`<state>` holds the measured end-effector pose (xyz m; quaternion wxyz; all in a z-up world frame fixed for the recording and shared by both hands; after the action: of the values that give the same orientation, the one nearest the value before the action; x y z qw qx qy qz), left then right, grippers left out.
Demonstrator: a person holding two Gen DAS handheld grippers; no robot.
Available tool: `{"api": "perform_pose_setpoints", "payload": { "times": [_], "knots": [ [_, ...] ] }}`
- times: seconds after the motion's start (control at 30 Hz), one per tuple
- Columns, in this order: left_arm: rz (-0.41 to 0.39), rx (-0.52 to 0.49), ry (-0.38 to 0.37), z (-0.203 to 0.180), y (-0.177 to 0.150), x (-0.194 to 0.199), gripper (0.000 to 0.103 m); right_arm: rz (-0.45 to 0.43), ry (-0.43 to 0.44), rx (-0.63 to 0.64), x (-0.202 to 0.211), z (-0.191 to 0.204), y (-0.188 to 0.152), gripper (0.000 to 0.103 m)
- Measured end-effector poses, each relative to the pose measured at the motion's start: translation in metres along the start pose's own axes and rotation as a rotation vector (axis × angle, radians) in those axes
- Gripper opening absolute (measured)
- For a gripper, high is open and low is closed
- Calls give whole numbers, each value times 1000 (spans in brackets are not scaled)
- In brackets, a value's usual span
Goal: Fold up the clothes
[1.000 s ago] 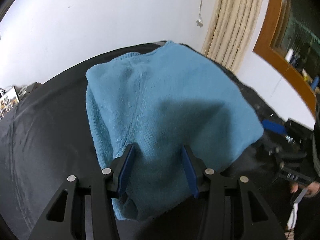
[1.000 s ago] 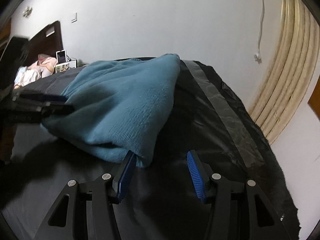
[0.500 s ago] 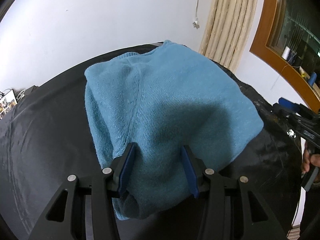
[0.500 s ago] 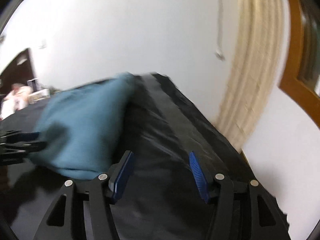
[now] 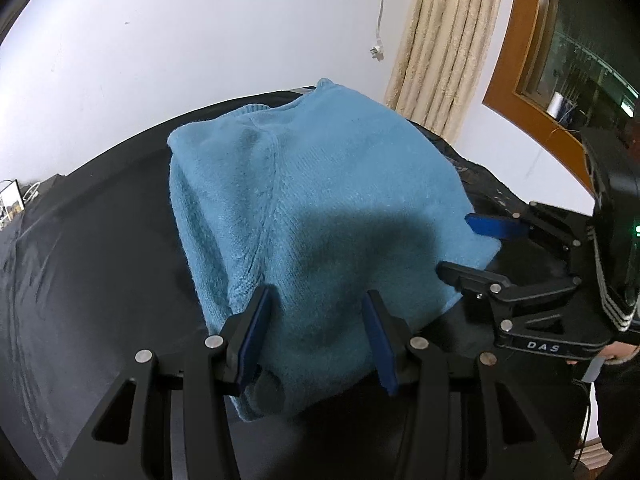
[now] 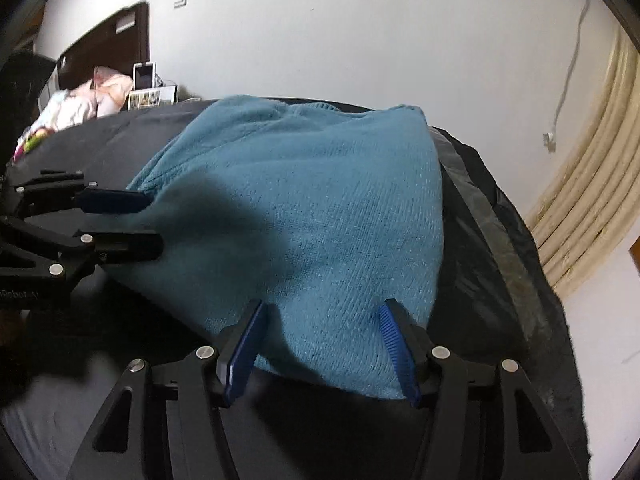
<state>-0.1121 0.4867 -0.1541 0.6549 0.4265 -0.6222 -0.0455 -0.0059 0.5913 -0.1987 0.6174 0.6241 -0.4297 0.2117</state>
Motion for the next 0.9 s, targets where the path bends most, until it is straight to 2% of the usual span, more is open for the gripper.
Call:
{"api": "perform_pose_setpoints", "payload": {
  "times": [0.2,0.47,0.9],
  "knots": [
    [-12,-1,5,2,-1,0,52,4,-5,-24,0,3,-4,60],
    [-26,-8,89,-2,-1,-1,52,-29,-22,-71,0,0,-4,61],
    [-62,-48,208,-9,-4,-1,52,-36,-69,-78,0,1,-5,62]
  ]
}}
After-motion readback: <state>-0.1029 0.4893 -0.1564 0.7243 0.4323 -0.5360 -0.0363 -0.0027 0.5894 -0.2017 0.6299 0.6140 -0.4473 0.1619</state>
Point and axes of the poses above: each gripper's, at about its wrist camera, not at the fingertips, and x roughly against the way its jaws point, z to its left, y to its top, the point moved 8 cm from there along -x, roughly the way its jaws point, and after that the axes turned 4 degrees about z, right-handed, at the moved point
